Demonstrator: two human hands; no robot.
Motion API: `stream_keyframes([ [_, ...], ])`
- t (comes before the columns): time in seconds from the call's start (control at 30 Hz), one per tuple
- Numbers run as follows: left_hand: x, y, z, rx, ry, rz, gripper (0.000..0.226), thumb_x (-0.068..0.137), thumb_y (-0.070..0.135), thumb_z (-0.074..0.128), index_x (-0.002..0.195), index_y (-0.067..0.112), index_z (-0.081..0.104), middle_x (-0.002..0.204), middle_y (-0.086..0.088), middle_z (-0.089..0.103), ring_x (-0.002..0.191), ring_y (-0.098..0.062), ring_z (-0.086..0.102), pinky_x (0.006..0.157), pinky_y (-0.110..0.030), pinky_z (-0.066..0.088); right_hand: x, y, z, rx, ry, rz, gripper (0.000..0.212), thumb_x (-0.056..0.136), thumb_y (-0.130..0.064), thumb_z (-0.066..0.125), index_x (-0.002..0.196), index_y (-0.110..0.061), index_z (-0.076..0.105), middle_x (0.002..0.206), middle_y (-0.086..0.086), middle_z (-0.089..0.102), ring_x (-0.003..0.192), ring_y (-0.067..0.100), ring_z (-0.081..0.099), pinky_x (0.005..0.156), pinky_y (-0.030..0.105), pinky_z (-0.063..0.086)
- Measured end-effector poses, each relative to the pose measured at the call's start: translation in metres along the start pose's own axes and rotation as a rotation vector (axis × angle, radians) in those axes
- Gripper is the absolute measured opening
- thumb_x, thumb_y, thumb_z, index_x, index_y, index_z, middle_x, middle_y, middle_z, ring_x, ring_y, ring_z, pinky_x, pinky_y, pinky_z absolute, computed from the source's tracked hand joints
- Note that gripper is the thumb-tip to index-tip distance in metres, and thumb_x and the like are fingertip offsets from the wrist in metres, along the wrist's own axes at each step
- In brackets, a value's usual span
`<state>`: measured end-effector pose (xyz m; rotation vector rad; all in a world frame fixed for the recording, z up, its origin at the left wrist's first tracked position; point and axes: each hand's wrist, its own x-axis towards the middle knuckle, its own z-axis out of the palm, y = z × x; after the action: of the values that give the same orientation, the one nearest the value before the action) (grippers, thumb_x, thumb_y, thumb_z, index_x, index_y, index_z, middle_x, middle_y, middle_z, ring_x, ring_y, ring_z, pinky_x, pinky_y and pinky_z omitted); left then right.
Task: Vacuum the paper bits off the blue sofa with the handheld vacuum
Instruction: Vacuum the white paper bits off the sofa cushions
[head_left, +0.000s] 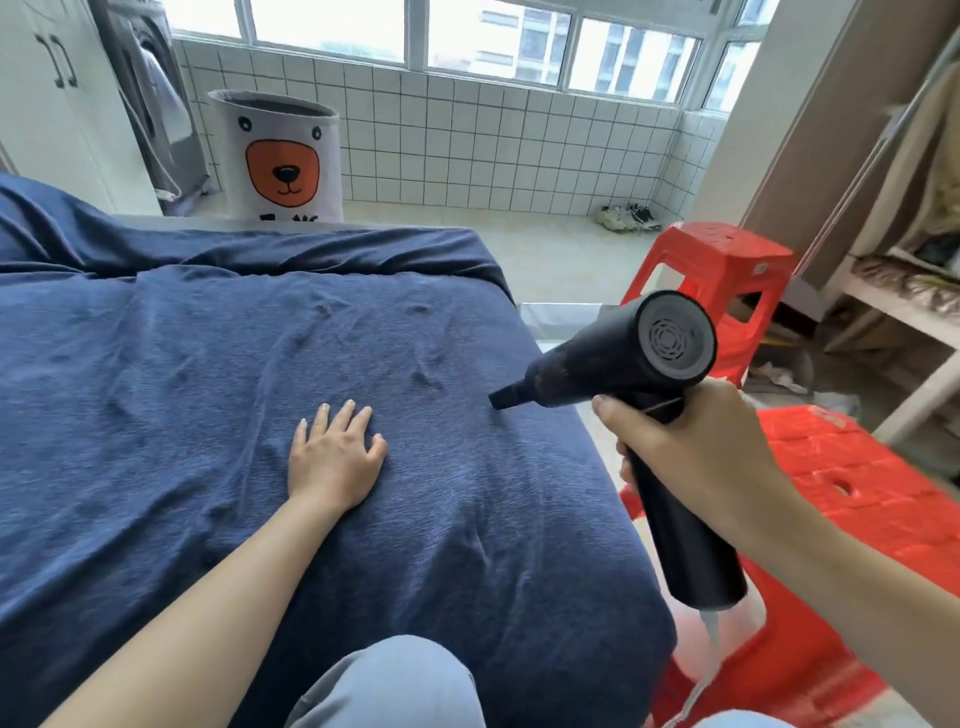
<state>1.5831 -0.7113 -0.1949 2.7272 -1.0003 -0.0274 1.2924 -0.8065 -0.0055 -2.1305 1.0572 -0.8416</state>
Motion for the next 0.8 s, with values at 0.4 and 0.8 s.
stream_keyframes([
  [0.4,-0.003,0.002,-0.004,-0.004,-0.02,0.003,0.057,0.097,0.049,0.025,0.151,0.03,0.024,0.16,0.006,0.017,0.148,-0.02,0.008,0.12,-0.041,0.005,-0.017,0.006,-0.025,-0.065,0.002,-0.022,0.033,0.08,-0.032,0.075,0.056,-0.012,0.063,0.048,0.002,0.066,0.041,0.004,0.061,0.054,0.021,0.043],
  [0.8,0.052,0.04,-0.012,-0.181,0.017,0.122,0.057,0.097,0.035,0.043,0.15,0.023,0.026,0.159,0.003,0.019,0.147,-0.027,0.013,0.119,-0.048,0.012,0.06,0.041,0.038,0.407,-0.053,0.08,0.027,0.086,-0.019,0.076,0.064,-0.008,0.064,0.054,0.009,0.064,0.043,0.022,0.061,0.051,0.039,0.057],
])
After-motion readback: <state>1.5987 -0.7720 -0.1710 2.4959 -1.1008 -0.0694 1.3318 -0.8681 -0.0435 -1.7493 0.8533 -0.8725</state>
